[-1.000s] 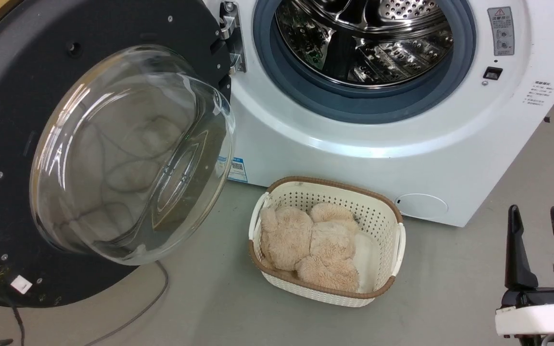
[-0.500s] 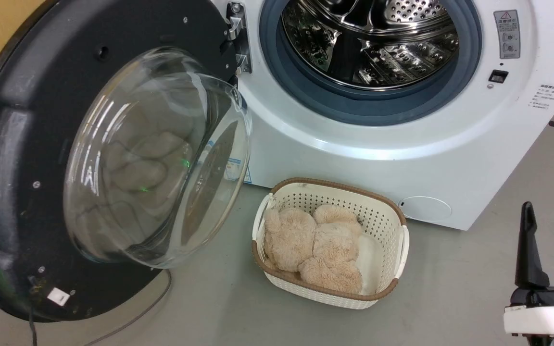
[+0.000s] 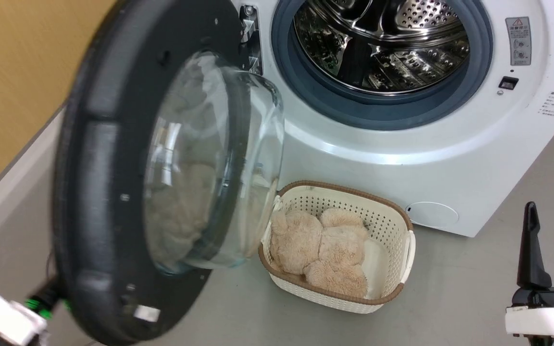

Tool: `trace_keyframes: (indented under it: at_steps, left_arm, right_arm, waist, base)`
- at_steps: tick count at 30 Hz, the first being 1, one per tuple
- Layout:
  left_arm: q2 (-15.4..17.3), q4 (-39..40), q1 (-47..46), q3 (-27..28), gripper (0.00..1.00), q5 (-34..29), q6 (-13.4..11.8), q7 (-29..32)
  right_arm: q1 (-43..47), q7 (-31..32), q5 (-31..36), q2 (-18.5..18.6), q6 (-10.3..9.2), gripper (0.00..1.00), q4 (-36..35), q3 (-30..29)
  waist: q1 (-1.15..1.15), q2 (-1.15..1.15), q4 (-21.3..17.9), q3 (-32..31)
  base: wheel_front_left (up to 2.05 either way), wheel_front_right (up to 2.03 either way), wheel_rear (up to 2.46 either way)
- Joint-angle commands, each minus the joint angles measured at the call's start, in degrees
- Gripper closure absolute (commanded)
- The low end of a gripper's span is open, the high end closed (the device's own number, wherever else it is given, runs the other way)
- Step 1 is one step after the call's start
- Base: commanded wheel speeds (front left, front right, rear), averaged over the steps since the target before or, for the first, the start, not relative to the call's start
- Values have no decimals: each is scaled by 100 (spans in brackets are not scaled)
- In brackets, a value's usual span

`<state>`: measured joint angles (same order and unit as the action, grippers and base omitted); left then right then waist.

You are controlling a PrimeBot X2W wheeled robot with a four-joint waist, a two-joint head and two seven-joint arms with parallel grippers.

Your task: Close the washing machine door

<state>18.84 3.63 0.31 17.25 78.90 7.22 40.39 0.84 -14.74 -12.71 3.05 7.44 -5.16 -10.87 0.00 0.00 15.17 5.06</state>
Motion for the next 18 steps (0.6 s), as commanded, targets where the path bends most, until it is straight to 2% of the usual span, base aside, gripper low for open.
trace_keyframes:
  at_steps: [1,11,18]
  left_arm:
    - [-49,84,117,-108,100,45,26,31]
    - [-310,872,450,-1653,100,-105,26,-199]
    - [-551,756,77,-2857,100,-105,26,-448]
  right_arm:
    - [50,-26,-33,-17,5,0,2,8]
    - [48,-26,37,-17,5,0,100,31]
    - [14,-26,106,-17,5,0,218,71]
  waist:
    - [0,0,-22,-10]
    - [0,0,-266,-34]
    - [0,0,-646,39]
  base:
    - [0,0,0]
    - [0,0,0]
    - [0,0,0]
